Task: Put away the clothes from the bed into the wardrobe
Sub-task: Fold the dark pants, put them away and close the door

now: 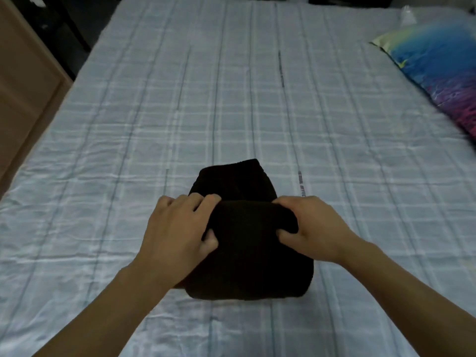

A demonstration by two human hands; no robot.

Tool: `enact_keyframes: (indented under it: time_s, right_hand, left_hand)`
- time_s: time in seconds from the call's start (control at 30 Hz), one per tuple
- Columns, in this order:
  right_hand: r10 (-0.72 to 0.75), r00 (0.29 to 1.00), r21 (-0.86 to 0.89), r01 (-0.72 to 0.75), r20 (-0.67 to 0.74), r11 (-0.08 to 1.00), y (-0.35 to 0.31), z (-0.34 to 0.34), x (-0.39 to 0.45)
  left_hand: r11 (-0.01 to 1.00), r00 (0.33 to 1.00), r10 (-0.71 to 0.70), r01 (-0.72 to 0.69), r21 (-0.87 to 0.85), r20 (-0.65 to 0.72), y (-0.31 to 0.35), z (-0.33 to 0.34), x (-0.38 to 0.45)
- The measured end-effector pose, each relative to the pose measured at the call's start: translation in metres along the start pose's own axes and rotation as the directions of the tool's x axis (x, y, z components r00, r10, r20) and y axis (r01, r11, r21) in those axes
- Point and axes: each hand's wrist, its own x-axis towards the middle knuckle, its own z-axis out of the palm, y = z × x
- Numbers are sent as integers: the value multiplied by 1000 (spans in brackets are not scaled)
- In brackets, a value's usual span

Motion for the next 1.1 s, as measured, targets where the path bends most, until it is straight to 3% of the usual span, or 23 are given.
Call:
enact_keyframes:
  time_s: [0.13, 0.2, 0.33, 0.5, 0.57, 0.7, 0.83, 1.1]
  right_hand:
    - [5, 983, -102, -24, -185, 995, 7, -19, 72]
    - [-5, 965, -180, -44, -263, 983, 13, -20, 113]
    - [81, 960, -322, -168, -269, 932, 24, 17, 170]
    - [29, 886, -167, -119, -463, 979, 13, 46, 180]
    - [7, 906, -185, -94, -423, 978, 1, 62, 162]
    - [25, 978, -188, -65, -207, 980, 24, 93, 159]
    - [-20, 968, -34, 12, -249, 999, 52, 110, 184]
    - [-28, 946, -23, 21, -324, 1000, 50, 104, 176]
  left_hand:
    - [998, 964, -62, 57, -25, -257, -22, -4, 61]
    - [996, 945, -84, 74, -43, -317, -19, 8, 81]
    - [983, 986, -164, 164, -78, 4, -4, 76, 80]
    - [966, 965, -228, 240, -92, 127, -27, 131, 111]
    - [964, 972, -208, 223, -145, 111, -32, 138, 117]
    - [939, 987, -159, 155, -308, 12, -43, 152, 112]
    - [933, 985, -158, 125, -337, -71, -47, 174, 125]
    - [934, 983, -176, 147, -326, -60, -40, 157, 124]
